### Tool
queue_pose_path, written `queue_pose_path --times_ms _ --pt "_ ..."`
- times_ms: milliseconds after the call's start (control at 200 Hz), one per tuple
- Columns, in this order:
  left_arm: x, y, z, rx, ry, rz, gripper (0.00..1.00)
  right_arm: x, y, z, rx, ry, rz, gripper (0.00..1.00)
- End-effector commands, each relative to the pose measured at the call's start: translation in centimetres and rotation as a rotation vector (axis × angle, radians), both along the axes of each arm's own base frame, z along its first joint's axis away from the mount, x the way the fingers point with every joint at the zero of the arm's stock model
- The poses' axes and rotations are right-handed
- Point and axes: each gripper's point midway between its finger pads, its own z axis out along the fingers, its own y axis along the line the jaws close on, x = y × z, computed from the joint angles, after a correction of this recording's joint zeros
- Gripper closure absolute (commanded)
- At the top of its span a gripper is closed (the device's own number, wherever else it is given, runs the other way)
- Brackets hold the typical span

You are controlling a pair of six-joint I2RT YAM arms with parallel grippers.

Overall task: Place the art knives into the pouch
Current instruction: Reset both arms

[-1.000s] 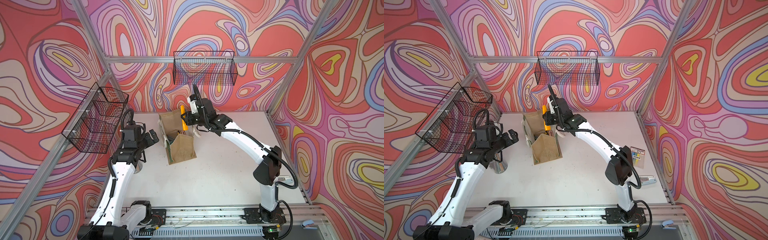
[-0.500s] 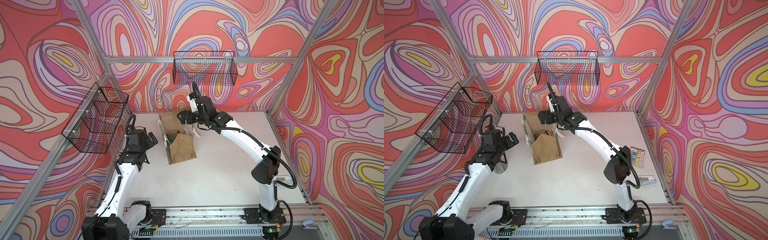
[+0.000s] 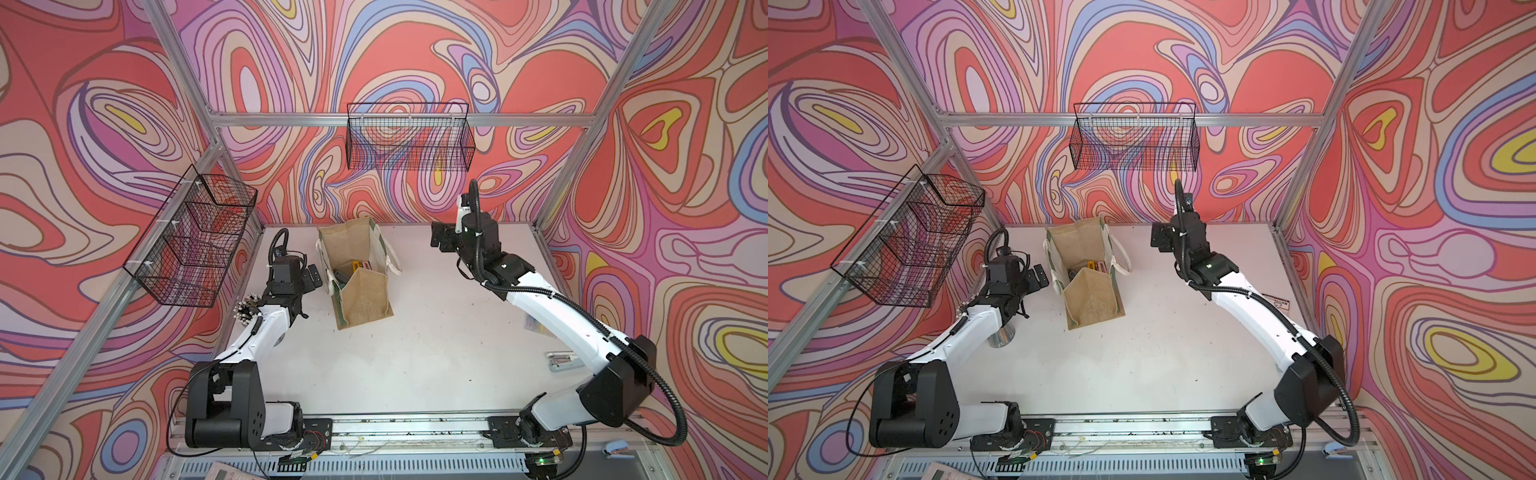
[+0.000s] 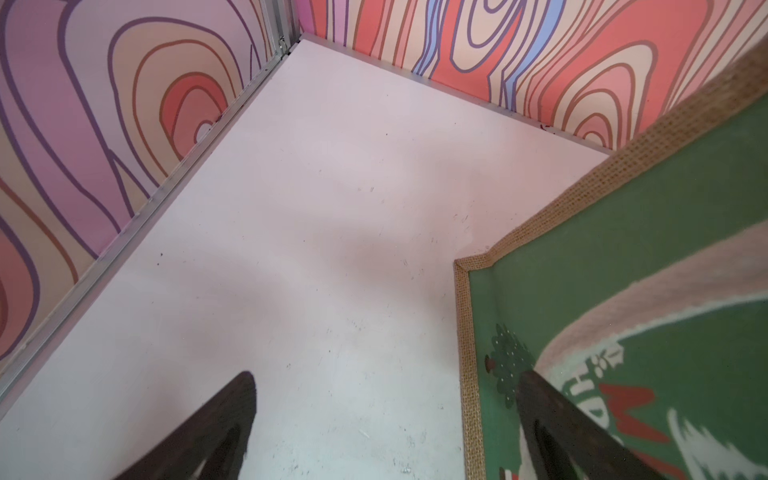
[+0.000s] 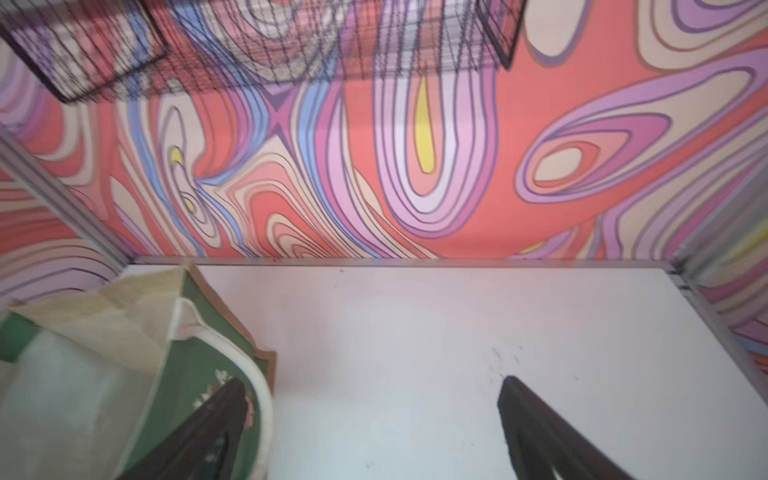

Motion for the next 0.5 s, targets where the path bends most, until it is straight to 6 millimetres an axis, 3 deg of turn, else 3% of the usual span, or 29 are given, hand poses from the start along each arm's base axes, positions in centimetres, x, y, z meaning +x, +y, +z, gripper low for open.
queue_pose_path --times_ms 0,70,225,275,496 --pt "1.6 -0.2 0.7 0.038 -0.068 -0.051 0.00 -0.1 -3.5 0.4 -0.058 -0.157 -0.134 0.02" --pt "2.0 -0.4 0.2 0.055 -0.067 -0.076 0.00 -0.6 -5.5 -0.5 -0.098 -0.226 -0.180 0.02" --pt "2.6 0.2 -1.5 0.129 -0.038 -0.081 0.00 -1.2 -10.9 -5.2 -0.137 -0.277 -0.339 0.02" --pt "2.5 0.5 -2.4 0.155 -0.019 -0.078 0.00 -1.3 -11.8 -6.5 -0.143 -0.273 -0.361 0.02" --pt "1.9 0.8 -2.7 0.219 -0.016 -0.104 0.00 -2.8 -15.5 -10.5 -0.243 -0.323 -0.478 0.01"
